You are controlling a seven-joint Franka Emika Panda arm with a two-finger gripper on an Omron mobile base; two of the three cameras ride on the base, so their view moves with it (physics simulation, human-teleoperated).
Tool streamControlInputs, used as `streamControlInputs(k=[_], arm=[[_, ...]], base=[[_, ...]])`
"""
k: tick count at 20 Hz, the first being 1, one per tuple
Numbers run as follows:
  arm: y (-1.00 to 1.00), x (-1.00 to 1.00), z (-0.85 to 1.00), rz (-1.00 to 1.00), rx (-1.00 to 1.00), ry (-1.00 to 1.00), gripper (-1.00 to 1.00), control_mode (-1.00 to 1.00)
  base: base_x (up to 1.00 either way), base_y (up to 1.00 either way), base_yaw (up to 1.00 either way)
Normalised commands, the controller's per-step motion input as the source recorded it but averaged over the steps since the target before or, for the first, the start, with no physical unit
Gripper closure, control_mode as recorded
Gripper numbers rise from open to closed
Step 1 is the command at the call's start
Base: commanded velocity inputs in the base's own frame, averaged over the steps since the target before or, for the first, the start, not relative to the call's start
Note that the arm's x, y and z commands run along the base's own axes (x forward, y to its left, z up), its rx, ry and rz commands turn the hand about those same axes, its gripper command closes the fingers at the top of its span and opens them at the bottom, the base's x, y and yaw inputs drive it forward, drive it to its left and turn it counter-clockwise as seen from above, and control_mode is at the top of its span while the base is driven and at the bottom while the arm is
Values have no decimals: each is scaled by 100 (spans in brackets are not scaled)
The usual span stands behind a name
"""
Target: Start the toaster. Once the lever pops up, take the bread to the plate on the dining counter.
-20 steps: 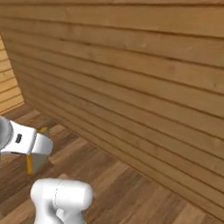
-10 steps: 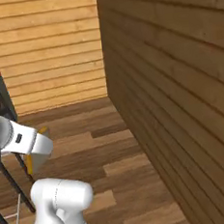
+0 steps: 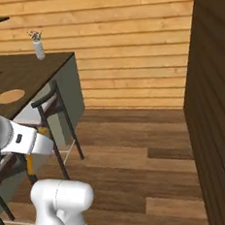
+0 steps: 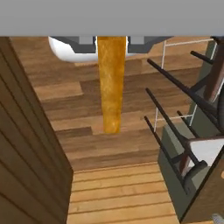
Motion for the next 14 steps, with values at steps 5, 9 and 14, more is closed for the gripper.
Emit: streamControlInputs(k=[5, 9, 14], arm=[[0, 0, 0, 0, 0, 0, 100, 100], [0, 0, 0, 0, 0, 0, 100, 100], [0, 0, 0, 0, 0, 0, 100, 100]], base=[[76, -55, 61], [81, -67, 55], [80, -71, 53]])
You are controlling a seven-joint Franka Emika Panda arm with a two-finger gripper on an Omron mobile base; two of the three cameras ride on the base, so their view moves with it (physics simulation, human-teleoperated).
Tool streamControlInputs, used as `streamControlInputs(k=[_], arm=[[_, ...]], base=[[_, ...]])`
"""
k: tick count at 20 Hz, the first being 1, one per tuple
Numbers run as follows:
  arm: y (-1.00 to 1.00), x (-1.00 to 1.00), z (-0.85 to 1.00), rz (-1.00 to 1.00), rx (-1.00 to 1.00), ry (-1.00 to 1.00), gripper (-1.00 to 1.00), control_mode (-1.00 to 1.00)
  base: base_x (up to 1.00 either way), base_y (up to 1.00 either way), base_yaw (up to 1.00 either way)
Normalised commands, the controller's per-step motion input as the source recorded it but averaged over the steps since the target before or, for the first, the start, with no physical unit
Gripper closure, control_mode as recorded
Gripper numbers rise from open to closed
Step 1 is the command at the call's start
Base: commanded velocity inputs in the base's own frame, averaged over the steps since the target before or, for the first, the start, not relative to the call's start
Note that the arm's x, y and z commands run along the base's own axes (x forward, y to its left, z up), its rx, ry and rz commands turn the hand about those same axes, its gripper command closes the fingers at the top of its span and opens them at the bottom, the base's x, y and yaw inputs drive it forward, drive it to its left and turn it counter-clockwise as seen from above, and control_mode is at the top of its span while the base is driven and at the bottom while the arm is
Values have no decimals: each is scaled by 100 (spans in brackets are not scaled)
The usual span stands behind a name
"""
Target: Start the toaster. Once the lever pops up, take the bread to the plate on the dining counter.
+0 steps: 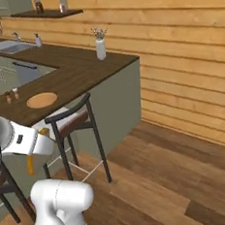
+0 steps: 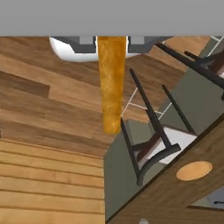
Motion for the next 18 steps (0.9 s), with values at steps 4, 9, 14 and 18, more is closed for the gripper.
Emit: streamControlInputs(k=[4, 9, 14, 18], arm=[[0, 0, 0, 0, 0, 0, 100, 100], [0, 0, 0, 0, 0, 0, 100, 100], [0, 0, 0, 0, 0, 0, 100, 100], [0, 0, 0, 0, 0, 0, 100, 100]], base=[[77, -72, 53], [69, -68, 55], [47, -50, 65], [42, -26, 75]])
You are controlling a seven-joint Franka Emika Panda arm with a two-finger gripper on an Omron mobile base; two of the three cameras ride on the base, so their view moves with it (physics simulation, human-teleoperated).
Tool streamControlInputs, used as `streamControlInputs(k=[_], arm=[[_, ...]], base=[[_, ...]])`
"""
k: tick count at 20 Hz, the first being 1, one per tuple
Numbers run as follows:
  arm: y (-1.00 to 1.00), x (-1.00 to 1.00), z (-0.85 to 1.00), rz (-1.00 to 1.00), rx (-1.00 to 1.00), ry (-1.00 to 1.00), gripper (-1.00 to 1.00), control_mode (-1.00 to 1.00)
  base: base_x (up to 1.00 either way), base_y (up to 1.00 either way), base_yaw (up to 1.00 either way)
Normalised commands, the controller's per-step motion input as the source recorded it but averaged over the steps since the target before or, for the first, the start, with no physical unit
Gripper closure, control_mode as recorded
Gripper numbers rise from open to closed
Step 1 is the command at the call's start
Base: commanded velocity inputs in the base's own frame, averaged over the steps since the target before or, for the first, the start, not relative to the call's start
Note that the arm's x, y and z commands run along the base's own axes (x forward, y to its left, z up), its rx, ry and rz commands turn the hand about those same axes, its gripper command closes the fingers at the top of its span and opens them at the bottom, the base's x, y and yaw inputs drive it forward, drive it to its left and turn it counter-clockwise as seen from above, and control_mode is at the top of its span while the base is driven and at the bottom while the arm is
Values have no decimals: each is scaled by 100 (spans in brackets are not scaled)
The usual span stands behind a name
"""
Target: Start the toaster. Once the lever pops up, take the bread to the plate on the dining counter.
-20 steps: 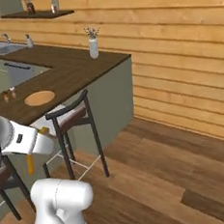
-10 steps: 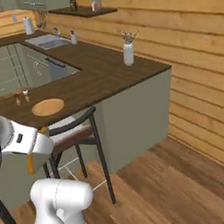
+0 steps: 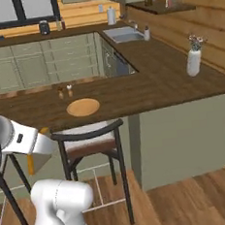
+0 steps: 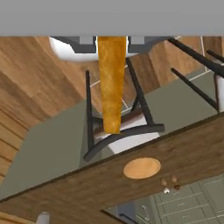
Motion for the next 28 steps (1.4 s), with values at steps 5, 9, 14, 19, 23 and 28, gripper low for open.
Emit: streamControlInputs(k=[5, 9, 14, 19, 23, 28], arm=[[0, 0, 0, 0, 0, 0, 100, 100], [0, 0, 0, 0, 0, 0, 100, 100], [0, 0, 0, 0, 0, 0, 100, 100], [-4, 20, 0, 3, 2, 2, 100, -100], [-36, 100, 0, 15, 11, 6, 100, -100], [-25, 100, -11, 17, 12, 9, 100, -100]], base=[[57, -39, 68], [80, -62, 40], [94, -48, 29], [79, -11, 15], [0, 0, 0], [0, 0, 0]])
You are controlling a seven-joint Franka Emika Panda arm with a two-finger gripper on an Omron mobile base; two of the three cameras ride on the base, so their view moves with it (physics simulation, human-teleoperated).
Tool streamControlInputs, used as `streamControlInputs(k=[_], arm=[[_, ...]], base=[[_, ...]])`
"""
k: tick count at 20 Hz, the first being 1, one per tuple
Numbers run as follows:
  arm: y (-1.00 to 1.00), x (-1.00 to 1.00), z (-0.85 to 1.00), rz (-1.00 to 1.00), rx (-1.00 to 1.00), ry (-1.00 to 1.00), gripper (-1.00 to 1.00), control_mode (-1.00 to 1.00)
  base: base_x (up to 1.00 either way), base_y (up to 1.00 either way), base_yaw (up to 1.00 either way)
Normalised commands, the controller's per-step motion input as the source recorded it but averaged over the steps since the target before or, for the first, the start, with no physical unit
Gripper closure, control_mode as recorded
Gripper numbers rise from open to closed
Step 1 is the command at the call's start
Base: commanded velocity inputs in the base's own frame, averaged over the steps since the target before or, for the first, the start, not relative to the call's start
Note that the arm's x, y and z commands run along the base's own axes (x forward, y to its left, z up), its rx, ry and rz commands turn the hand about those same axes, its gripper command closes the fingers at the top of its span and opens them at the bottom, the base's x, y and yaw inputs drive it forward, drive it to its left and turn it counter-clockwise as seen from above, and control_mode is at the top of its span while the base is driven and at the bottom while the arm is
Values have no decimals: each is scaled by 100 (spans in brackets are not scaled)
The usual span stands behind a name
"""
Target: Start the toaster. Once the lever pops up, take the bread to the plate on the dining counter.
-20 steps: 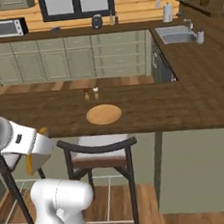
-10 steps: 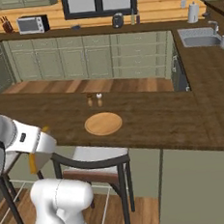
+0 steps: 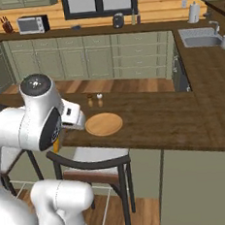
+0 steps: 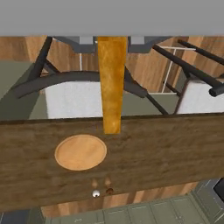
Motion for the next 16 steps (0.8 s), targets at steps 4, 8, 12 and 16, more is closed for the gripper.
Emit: streamControlInputs(k=[4, 8, 12, 16], arm=[[-1, 100, -54, 15, 11, 6, 100, -100], [-6, 100, -55, 10, 10, 1, 100, -100], [-22, 100, -56, 7, 6, 0, 100, -100], [-19, 100, -56, 8, 4, 0, 100, -100]], base=[[0, 0, 0], [0, 0, 0], [0, 0, 0], [0, 0, 0]])
